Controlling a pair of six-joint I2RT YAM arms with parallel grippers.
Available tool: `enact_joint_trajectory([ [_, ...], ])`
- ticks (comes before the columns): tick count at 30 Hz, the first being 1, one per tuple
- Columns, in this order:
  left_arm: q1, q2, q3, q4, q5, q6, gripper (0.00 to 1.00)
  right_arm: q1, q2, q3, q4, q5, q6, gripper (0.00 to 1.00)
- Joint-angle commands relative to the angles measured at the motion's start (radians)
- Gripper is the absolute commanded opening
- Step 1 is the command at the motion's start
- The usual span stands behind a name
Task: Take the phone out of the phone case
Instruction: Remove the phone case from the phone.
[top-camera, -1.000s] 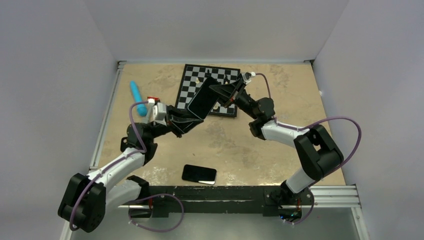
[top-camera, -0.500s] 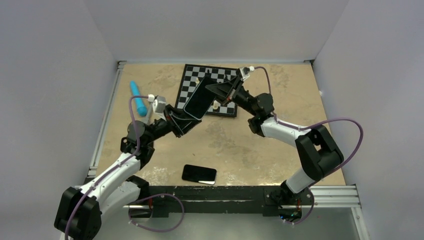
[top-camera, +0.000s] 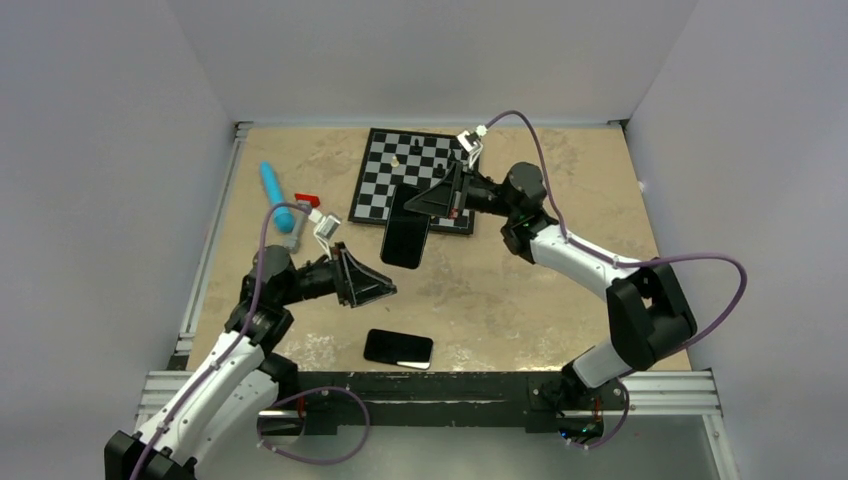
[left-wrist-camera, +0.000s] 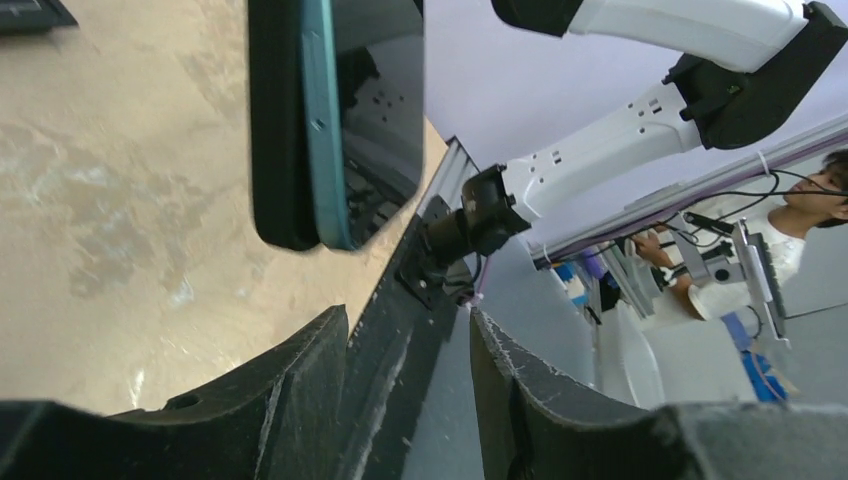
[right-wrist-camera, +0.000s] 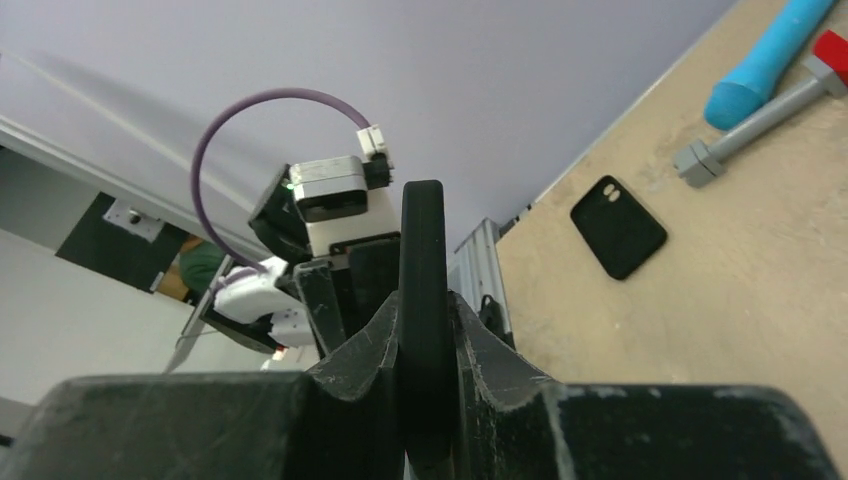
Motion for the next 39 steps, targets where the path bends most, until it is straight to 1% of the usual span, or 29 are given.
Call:
enact_joint_trajectory([
  [1,0.007,-0.050,0.131,-0.332,0.031,0.066,0.49,-0.037,-0.054,0.025,-0.103,-0.061,-0.144,0.00],
  [2,0.007,-0.060,0.156,-0.382,-0.001,0.083,0.47,-0.039,-0.059,0.025,-0.147,-0.055,-0.170,0.00],
  [4,0.007,-0.072,0.184,-0.397,-0.044,0.065,0.41,-0.040,-0.069,0.021,-0.204,-0.024,-0.206,0.00],
  [6,0.007,-0.064,0.197,-0.388,-0.086,0.025,0.40,-0.040,-0.071,0.020,-0.212,-0.023,-0.204,0.00],
  [8,0.007,-0.032,0.206,-0.365,-0.119,-0.028,0.43,-0.040,-0.069,0.021,-0.200,-0.026,-0.189,0.00],
  [10,0.007,0.012,0.214,-0.331,-0.133,-0.075,0.43,-0.040,-0.060,0.031,-0.201,-0.033,-0.177,0.00],
  [11,0.007,0.033,0.213,-0.304,-0.133,-0.103,0.41,-0.040,-0.054,0.036,-0.199,-0.037,-0.168,0.00],
  [14,0.007,0.079,0.204,-0.181,-0.139,-0.151,0.38,-0.039,-0.038,0.038,-0.162,-0.056,-0.136,0.00],
  [17,0.007,0.081,0.210,-0.190,-0.191,-0.127,0.38,-0.039,-0.021,0.036,-0.124,-0.064,-0.103,0.00],
  [20,0.007,0.062,0.220,-0.238,-0.258,-0.096,0.39,-0.040,0.001,0.025,-0.024,-0.086,-0.035,0.00],
  [24,0.007,0.066,0.231,-0.276,-0.292,-0.066,0.39,-0.040,0.015,0.031,0.001,-0.096,-0.017,0.00],
  [30,0.007,0.112,0.231,-0.240,-0.249,-0.057,0.39,-0.040,0.026,0.034,0.024,-0.102,-0.006,0.00],
  [32,0.007,0.119,0.215,-0.166,-0.224,-0.067,0.38,-0.040,0.036,0.033,0.036,-0.102,0.004,0.00],
  [39,0.007,0.155,0.198,-0.044,-0.132,-0.102,0.31,-0.037,0.063,0.034,0.076,-0.109,0.023,0.00],
])
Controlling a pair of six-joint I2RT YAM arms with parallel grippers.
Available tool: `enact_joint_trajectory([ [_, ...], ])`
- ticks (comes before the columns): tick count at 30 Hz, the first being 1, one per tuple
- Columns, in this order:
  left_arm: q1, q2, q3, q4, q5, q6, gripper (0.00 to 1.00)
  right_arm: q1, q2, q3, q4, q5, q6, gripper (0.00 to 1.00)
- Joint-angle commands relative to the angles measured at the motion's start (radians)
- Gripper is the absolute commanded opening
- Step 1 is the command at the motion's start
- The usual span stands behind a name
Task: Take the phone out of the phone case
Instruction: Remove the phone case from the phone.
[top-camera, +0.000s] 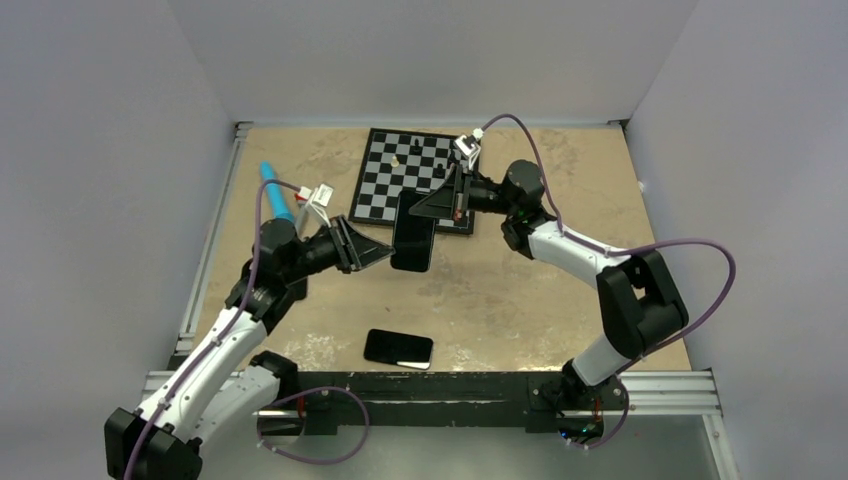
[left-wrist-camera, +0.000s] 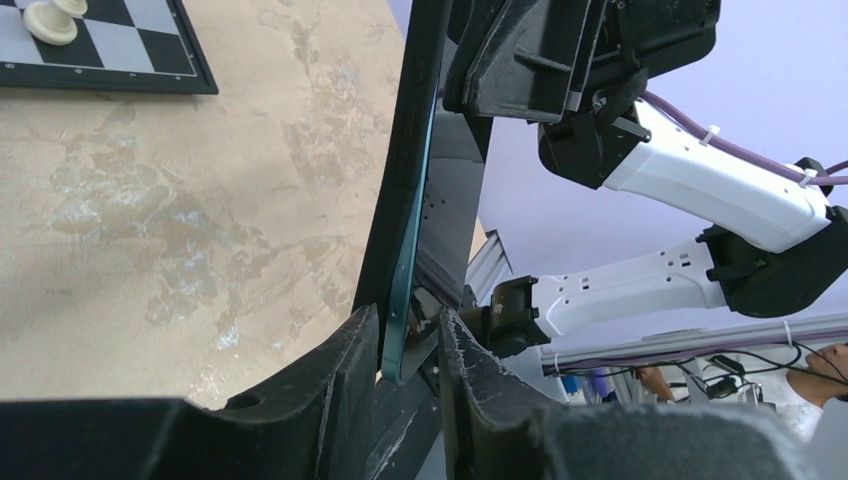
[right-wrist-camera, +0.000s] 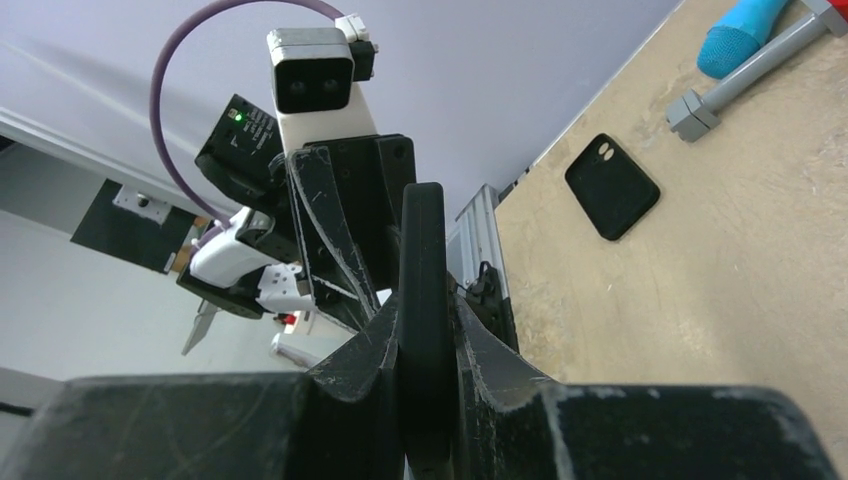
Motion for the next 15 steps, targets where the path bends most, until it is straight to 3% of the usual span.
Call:
enact_joint_trajectory([
  [1,-0.002,0.028,0.002,0.179,0.115,-0.035,0.31,0.008,0.007,0.034,0.094,-0.001,0.026,0.00],
  [8,-0.003,0.060,-0.005,0.202,0.163,-0.062,0.29,0.014,0.006,0.025,0.109,0.002,0.036,0.00],
  [15,-0.003,0.037,0.001,0.096,0.183,-0.018,0.30,0.012,-0.015,0.015,0.092,0.043,0.031,0.00],
])
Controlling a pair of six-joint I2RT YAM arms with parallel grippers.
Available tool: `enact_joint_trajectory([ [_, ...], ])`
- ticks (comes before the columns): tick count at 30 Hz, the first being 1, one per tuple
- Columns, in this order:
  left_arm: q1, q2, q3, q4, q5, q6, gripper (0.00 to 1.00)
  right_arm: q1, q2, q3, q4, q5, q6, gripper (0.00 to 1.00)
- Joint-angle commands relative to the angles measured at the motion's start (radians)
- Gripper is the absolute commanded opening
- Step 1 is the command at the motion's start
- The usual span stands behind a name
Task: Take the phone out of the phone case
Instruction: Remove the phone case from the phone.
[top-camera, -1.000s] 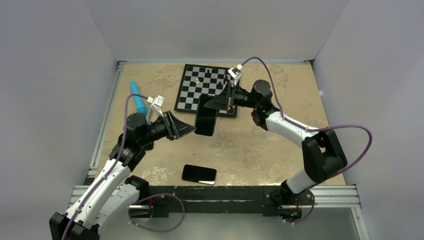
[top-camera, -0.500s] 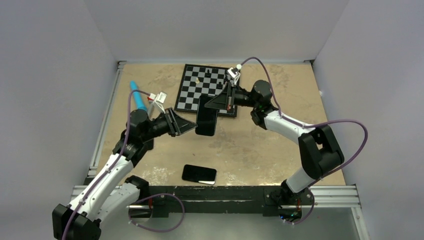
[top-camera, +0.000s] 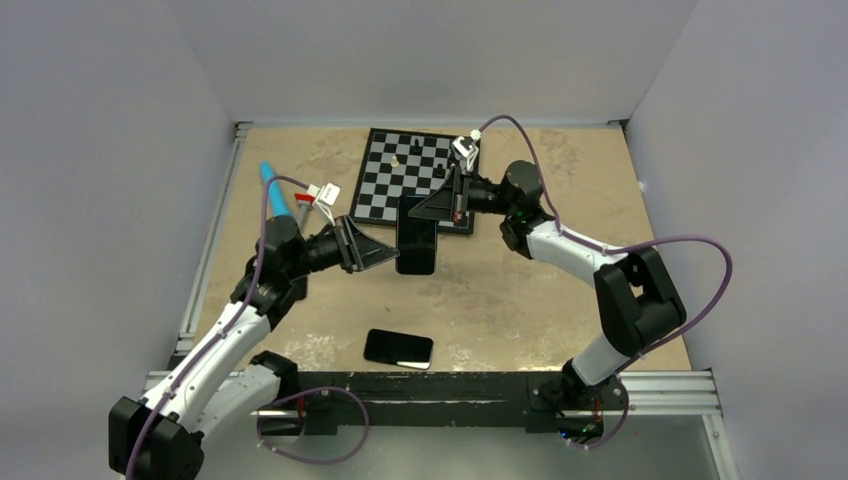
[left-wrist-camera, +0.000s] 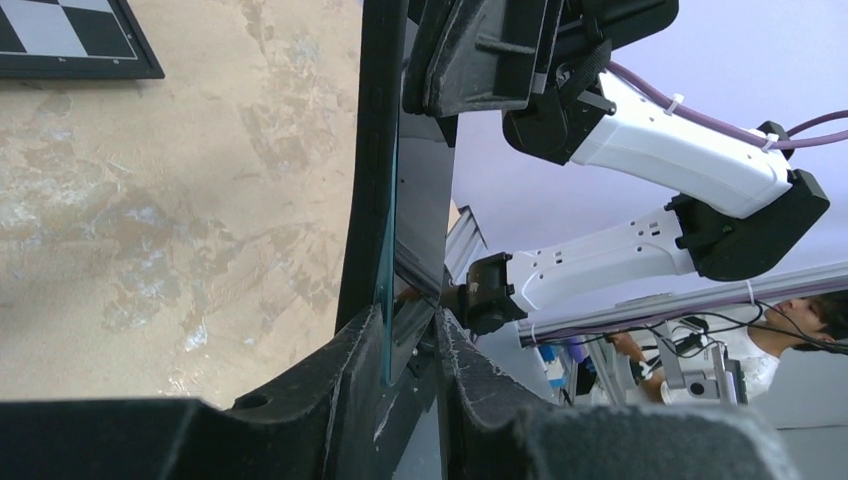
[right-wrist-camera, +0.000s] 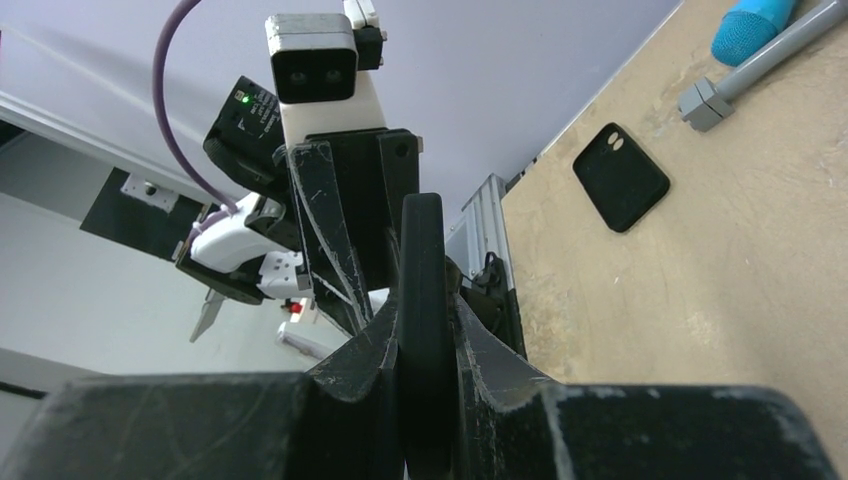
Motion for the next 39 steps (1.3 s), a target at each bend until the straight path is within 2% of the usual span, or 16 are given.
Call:
enact_joint_trajectory([
  [1,-0.008,-0.026,0.005,-0.027,0.084,0.021,0.30,0.013,-0.035,0.015,0.061,0.084,0.011,0.00],
  [15,-0.011,-0.055,-0.030,-0.083,0.090,0.049,0.31,0.013,-0.025,0.013,0.135,0.093,0.078,0.00],
  [20,-0.011,-0.130,-0.038,-0.158,0.028,0.075,0.38,0.012,-0.033,0.006,0.121,0.095,0.068,0.00],
  [23,-0.011,-0.134,-0.038,-0.171,0.038,0.060,0.43,0.012,-0.034,0.005,0.126,0.098,0.072,0.00],
  [25,-0.011,-0.120,-0.041,-0.150,0.055,0.038,0.43,0.014,-0.032,0.008,0.130,0.100,0.077,0.00],
  [30,-0.011,-0.085,-0.079,0.033,0.069,-0.056,0.43,0.014,-0.034,0.010,0.138,0.097,0.087,0.00],
  [39,-0.011,-0.029,-0.097,0.209,0.076,-0.161,0.42,0.016,-0.028,0.007,0.154,0.087,0.102,0.00],
])
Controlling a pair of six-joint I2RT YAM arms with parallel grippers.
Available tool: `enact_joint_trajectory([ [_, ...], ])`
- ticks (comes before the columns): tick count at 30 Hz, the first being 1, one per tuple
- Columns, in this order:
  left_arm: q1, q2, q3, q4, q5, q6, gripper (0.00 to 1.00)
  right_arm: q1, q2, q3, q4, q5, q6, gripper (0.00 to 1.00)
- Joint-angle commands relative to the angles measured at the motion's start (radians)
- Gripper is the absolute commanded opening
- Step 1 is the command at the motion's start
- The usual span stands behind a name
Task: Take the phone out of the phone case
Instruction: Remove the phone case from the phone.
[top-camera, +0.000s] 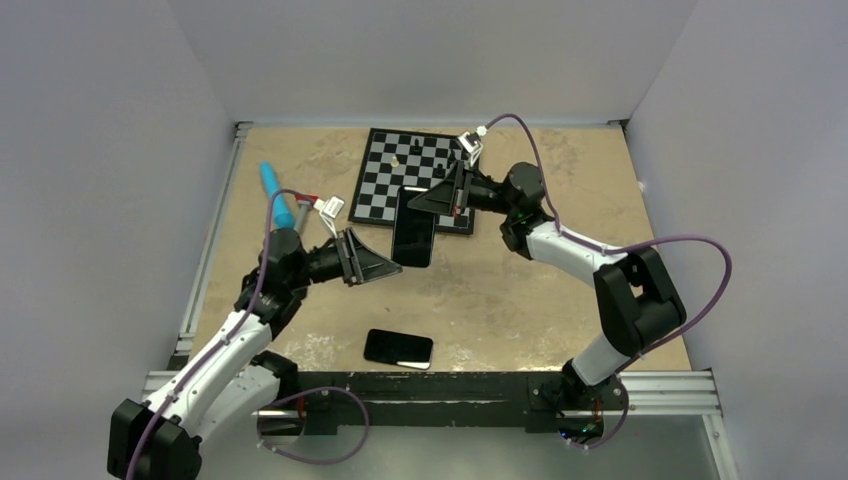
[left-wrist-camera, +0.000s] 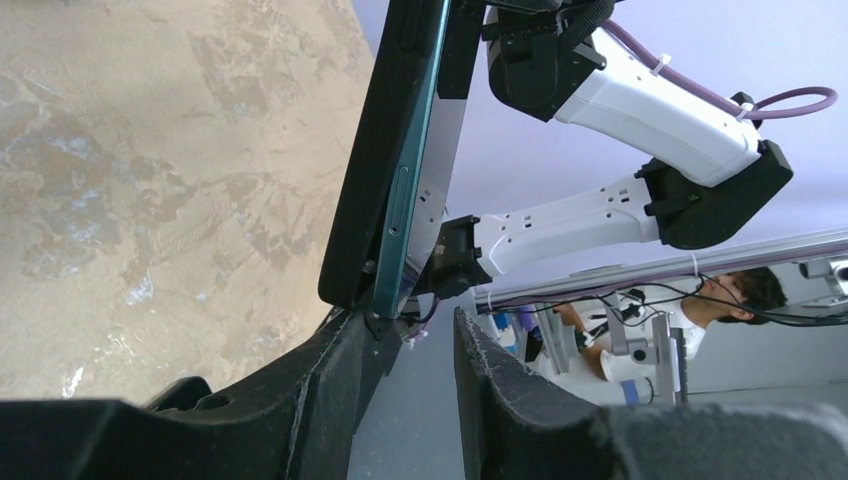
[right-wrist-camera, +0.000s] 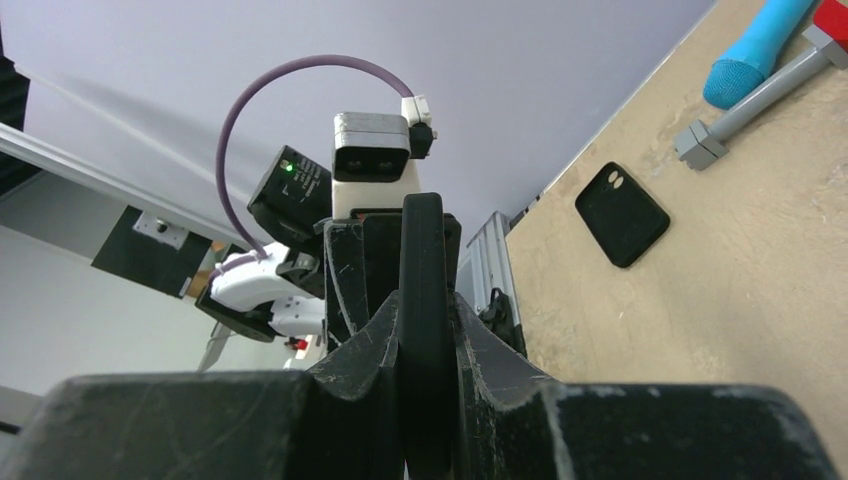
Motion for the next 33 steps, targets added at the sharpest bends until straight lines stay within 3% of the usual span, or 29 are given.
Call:
enact_joint_trajectory([
  [1,-0.002,0.024,0.002,0.182,0.007,-0.073,0.41,0.013,-0.026,0.013,0.091,0.009,0.043,0.00],
  [9,-0.002,0.067,0.013,0.290,0.019,-0.123,0.31,0.032,-0.014,0.019,0.107,-0.025,0.046,0.00],
  [25,0.000,0.111,0.068,0.318,0.031,-0.124,0.29,0.055,-0.011,0.019,0.082,-0.061,0.010,0.00],
  [33,-0.001,0.150,0.109,0.350,0.041,-0.136,0.32,0.091,0.006,0.037,0.067,-0.071,-0.015,0.00],
])
